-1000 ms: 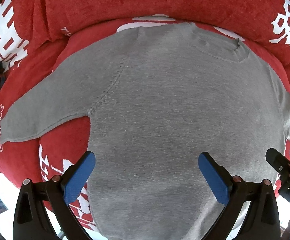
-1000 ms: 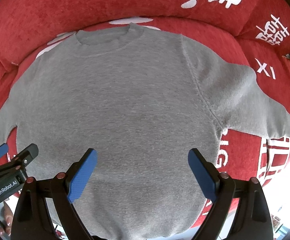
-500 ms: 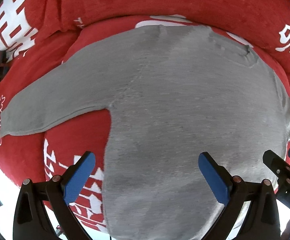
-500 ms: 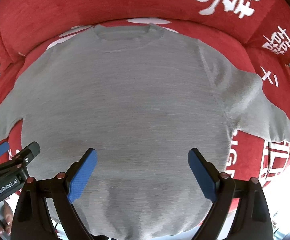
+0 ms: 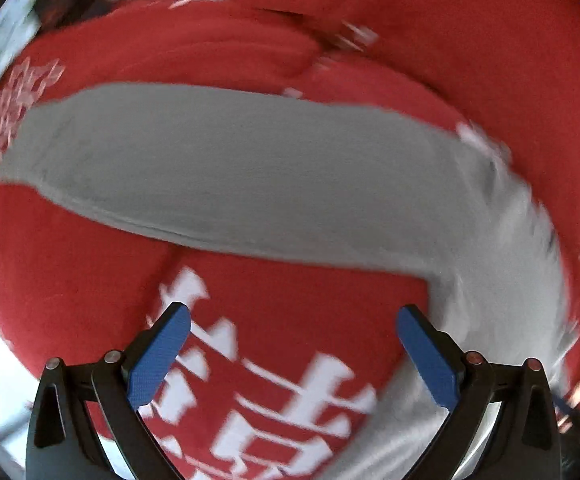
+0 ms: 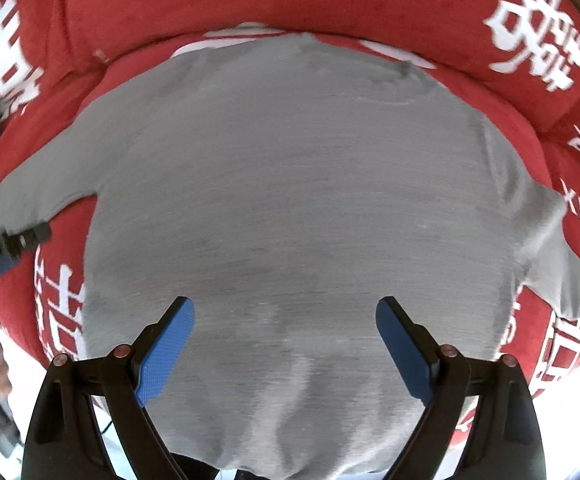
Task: Fold small clothes
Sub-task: 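Grasp the cuff of the sleeve nearest the left tool with the left tool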
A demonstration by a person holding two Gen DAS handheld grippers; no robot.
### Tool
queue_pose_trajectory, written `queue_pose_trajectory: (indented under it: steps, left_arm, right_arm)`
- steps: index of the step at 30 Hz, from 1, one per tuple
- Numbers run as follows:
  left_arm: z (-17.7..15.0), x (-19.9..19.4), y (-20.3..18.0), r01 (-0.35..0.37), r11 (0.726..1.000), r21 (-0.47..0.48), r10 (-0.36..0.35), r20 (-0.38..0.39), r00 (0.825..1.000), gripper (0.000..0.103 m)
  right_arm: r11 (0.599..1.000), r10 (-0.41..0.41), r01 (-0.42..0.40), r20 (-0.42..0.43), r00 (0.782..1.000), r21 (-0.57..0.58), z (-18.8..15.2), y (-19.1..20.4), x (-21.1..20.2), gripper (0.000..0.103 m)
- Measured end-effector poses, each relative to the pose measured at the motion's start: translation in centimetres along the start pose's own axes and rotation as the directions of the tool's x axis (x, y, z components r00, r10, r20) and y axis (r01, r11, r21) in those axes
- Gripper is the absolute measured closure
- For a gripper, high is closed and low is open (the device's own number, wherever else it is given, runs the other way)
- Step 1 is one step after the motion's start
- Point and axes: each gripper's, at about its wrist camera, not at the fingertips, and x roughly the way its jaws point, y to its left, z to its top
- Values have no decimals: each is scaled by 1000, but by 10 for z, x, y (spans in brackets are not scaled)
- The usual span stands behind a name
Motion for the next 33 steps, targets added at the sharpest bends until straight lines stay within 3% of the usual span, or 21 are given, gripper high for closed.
queue_pose_trajectory:
  steps: [4,7,14,17,19,20,21,22,26,28,31,33]
  left_arm:
    - [13,19,45,161,978,-134,-162,7,987,0]
    - [21,39,61,283,938,-203,-287,7,958,0]
    - [30,41,81,370,864,-341,-347,128,929,3]
    - [35,20,90,295,898,-326,-238,203,950,25]
    - [39,16,96,250,909,-334,-186,214,959,59]
    - [40,16,99,245,910,-335,-180,213,960,70]
    - [42,16,103,240,915,-323,-176,215,961,92]
    - [43,16,104,234,922,-308,-171,219,961,96]
    - [40,-6,88,207,961,-185,-151,279,948,96]
    - [41,-25,64,188,979,-79,-154,314,937,96]
    - [36,-54,17,175,980,91,-196,346,917,96]
    - [33,-68,-25,192,962,196,-252,351,902,96]
  right_arm:
    - [999,10,-11,-17,1000,-30,-3,21,10,9]
    - [999,11,-12,-24,1000,-41,-3,32,16,9]
    - [998,12,-14,-35,999,-53,-9,50,21,9]
    - [999,15,-16,-32,999,-46,-10,53,20,9]
    - [999,19,-20,-27,999,-40,-10,54,18,9]
    - [999,22,-22,-23,1000,-35,-11,54,17,9]
    - [999,23,-24,-19,1000,-29,-12,53,16,9]
    - [1000,25,-26,-17,1000,-18,-14,50,14,9]
    - [999,35,-35,-12,999,16,-18,44,13,9]
    - [999,34,-34,-3,999,30,-22,38,10,9]
    - [996,47,-48,7,999,70,-26,24,6,9]
    - [993,60,-61,21,998,103,-27,10,2,9]
